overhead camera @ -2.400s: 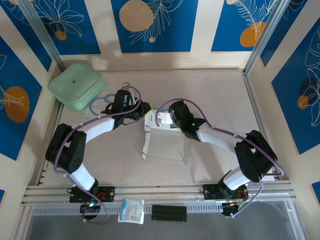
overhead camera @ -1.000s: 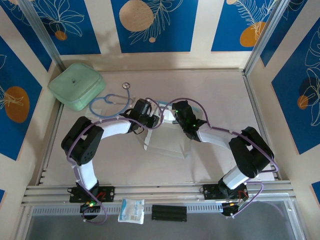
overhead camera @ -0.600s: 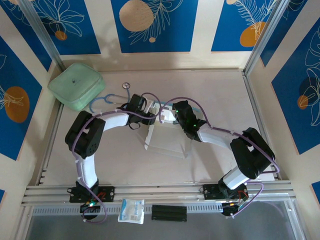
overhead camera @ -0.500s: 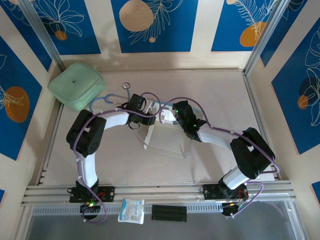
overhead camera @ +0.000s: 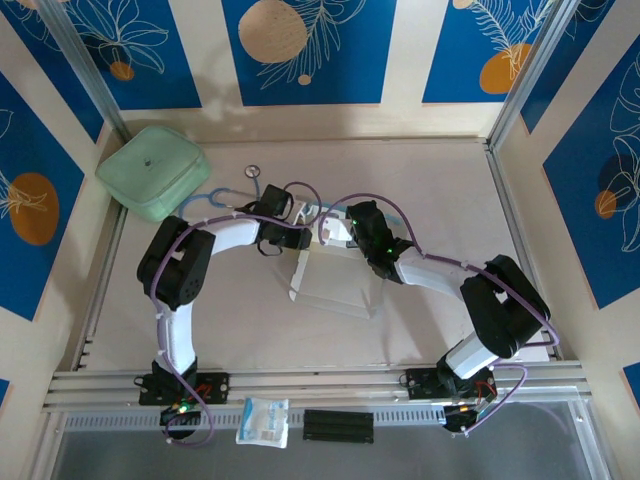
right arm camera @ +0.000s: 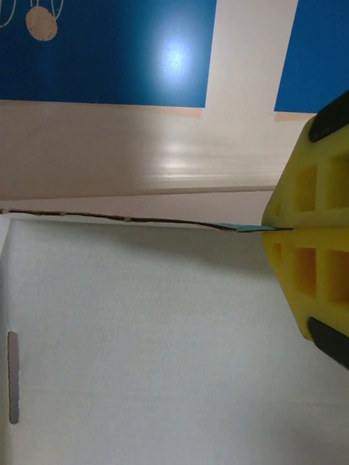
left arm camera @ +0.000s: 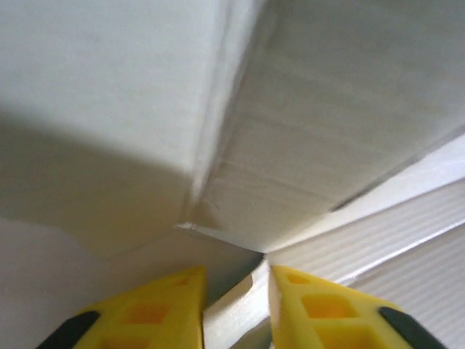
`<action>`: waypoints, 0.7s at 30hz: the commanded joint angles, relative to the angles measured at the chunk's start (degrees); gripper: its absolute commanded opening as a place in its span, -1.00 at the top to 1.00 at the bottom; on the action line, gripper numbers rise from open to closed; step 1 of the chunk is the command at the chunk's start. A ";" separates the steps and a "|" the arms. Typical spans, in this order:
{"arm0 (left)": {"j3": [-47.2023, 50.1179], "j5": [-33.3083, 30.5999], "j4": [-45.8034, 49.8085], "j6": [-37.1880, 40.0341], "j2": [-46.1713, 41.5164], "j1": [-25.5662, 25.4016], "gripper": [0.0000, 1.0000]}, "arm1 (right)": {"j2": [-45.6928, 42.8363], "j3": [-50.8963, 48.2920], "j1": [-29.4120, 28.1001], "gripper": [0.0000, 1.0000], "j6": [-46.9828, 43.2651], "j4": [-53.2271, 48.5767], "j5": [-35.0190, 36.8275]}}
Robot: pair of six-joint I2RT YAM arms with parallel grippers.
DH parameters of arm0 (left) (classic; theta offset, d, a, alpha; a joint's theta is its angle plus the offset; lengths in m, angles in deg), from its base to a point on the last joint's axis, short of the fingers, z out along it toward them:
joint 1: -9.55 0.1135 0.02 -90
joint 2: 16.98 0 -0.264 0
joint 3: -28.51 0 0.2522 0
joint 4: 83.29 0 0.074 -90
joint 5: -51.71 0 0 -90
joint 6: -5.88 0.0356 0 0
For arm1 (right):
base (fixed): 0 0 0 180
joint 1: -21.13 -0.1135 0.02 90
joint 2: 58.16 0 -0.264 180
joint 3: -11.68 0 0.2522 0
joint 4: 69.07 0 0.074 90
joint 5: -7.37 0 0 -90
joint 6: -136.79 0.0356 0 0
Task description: Fold the paper box
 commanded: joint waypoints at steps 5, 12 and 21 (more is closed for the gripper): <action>1.77 10.19 -3.91 -7.30 -4.04 -0.04 0.53 | 0.73 0.99 0.03 1.00 -0.79 2.53 0.04; 2.82 14.13 -7.08 -11.97 -1.71 0.20 0.40 | 0.63 0.92 0.30 1.00 0.05 1.87 -0.23; 4.81 15.93 -11.01 -14.73 1.33 0.13 0.37 | 0.63 0.96 0.47 0.99 0.69 1.29 -0.41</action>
